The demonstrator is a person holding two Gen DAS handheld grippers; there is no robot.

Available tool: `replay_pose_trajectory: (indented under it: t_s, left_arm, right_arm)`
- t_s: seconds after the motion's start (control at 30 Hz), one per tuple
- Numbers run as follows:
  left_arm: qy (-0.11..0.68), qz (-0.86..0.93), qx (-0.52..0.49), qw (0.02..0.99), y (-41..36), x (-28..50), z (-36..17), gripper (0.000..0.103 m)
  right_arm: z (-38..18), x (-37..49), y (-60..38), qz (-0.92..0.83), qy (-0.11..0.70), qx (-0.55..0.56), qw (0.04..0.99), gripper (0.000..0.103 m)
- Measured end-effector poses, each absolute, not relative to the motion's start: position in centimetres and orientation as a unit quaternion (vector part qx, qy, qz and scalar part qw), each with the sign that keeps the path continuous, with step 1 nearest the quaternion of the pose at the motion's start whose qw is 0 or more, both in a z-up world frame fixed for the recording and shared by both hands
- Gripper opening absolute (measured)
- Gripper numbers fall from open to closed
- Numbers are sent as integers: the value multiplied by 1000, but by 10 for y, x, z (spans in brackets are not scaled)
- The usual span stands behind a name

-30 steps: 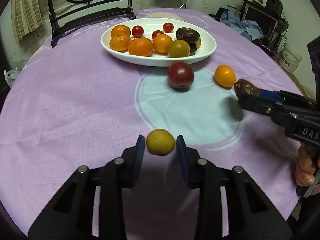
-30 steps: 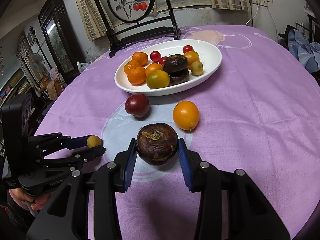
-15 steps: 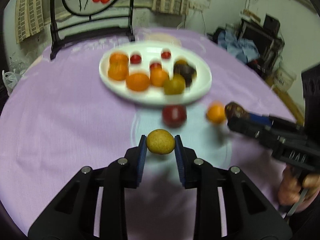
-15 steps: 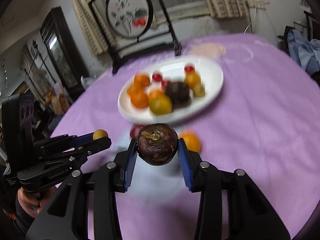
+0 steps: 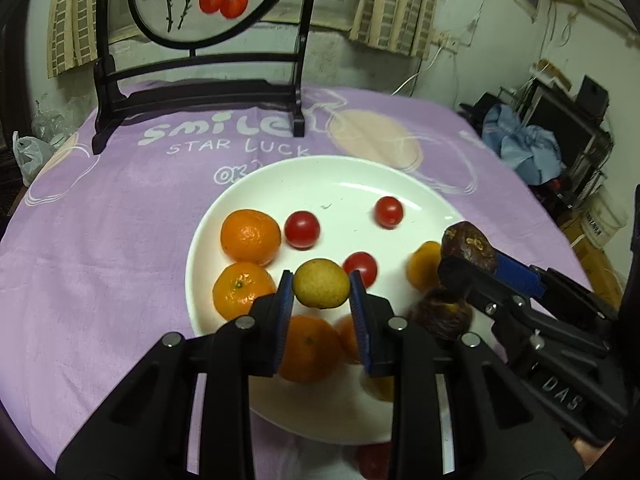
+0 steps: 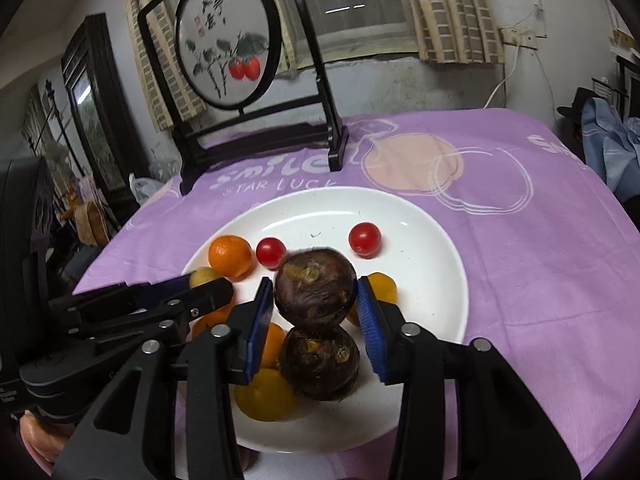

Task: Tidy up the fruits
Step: 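Place both held fruits on the white plate and open both tools, then grasp the orange tomato with the right tool, then grasp the dark red plum with the left tool while the right tool carries the orange tomato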

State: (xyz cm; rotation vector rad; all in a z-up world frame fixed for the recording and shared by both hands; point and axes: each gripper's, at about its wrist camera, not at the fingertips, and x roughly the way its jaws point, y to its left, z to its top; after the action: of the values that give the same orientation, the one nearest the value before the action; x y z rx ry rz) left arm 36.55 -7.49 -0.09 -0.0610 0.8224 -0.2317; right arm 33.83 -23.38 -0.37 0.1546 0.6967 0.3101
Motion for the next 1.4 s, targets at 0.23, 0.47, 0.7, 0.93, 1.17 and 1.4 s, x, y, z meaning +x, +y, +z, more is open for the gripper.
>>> replay_pose_trajectory:
  t_s: [0.23,0.47,0.7,0.93,1.17,1.4]
  left_arm:
    - [372,-75,-73,922,-42,347,20,90]
    - [351,-65,-52,933,-28,299,26,96]
    - [387,-100,-48,915,-27,258,-3,96]
    - [402,-99,-41,909,-31,242,-20,96]
    - [401,-98,-48,909,-30,241,-19,96]
    - [399,-122,-15,909,-47,235,-21,96]
  right_arm:
    - [23,304,-244,168,310,74,933,65]
    - [3,255,-245,170,348,-8,922,65]
    - [-27,243,-251,165,404,-19,899,65]
    - [-41,240,-240,177,427,-41,886,59]
    - [-52,243,-235,167,440,-63,880,46]
    - [-47,245,-247,164,435,-34,885,35]
